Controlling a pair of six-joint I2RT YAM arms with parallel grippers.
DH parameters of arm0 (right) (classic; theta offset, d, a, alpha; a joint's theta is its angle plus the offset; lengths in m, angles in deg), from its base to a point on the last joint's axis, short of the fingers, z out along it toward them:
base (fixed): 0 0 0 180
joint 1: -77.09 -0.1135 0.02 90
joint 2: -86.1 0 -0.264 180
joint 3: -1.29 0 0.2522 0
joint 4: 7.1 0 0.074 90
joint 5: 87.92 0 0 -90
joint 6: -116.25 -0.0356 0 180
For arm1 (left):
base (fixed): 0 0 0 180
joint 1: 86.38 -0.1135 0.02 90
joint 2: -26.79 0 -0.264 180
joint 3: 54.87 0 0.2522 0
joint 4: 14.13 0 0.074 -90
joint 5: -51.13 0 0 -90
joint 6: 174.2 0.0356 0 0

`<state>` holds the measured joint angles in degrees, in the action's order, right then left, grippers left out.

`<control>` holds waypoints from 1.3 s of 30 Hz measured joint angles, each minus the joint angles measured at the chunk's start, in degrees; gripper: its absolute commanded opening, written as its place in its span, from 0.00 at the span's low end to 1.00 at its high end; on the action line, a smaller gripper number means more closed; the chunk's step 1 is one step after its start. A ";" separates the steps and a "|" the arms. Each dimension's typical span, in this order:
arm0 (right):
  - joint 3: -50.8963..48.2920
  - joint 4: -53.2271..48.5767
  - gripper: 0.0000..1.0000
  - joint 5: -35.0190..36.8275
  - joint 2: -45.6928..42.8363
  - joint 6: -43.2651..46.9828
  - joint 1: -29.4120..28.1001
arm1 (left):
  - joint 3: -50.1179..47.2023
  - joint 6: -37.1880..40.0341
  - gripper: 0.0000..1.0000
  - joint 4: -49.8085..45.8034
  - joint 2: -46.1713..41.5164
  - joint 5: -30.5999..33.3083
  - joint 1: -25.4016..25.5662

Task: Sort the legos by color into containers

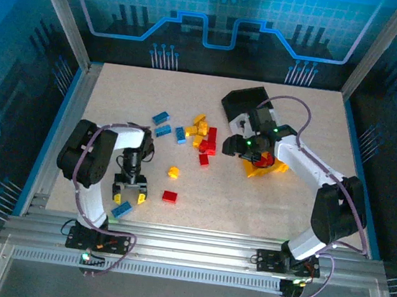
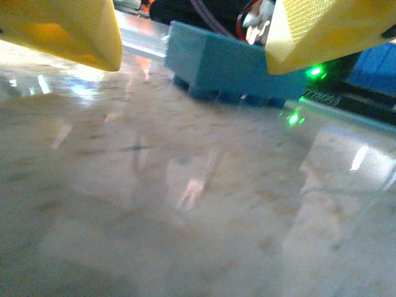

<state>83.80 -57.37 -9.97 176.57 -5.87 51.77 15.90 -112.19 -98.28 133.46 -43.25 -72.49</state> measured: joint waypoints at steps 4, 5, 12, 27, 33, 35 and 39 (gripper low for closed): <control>-5.64 7.61 0.72 -1.57 -5.99 6.21 -5.40 | 6.32 0.66 0.79 2.54 -4.44 -0.96 -0.63; -7.30 10.03 0.73 -2.32 -7.52 8.85 -7.26 | 8.15 0.74 0.81 2.82 -6.03 -1.05 -1.25; -20.24 25.46 0.74 -14.73 -9.97 41.29 -21.33 | 16.50 -0.07 0.87 4.33 -22.53 -0.66 -10.45; 4.96 27.54 0.74 -23.04 21.62 70.01 -37.66 | 14.19 -5.14 0.97 0.61 -48.68 1.14 -12.46; 13.70 26.64 0.73 -23.15 31.34 73.77 -37.77 | 14.56 -4.94 0.99 -4.37 -49.40 1.64 -12.68; 16.41 26.23 0.73 -23.15 34.05 74.31 -37.79 | 14.62 -4.90 0.99 -5.64 -50.12 1.90 -12.76; 21.38 25.24 0.71 -22.95 38.47 75.08 -37.92 | 14.84 -4.90 0.99 -7.63 -51.10 2.25 -12.90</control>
<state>105.18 -32.13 -32.92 215.04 69.21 13.85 30.74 -117.08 -105.91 82.36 -41.00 -85.39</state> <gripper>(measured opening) 0.720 0.989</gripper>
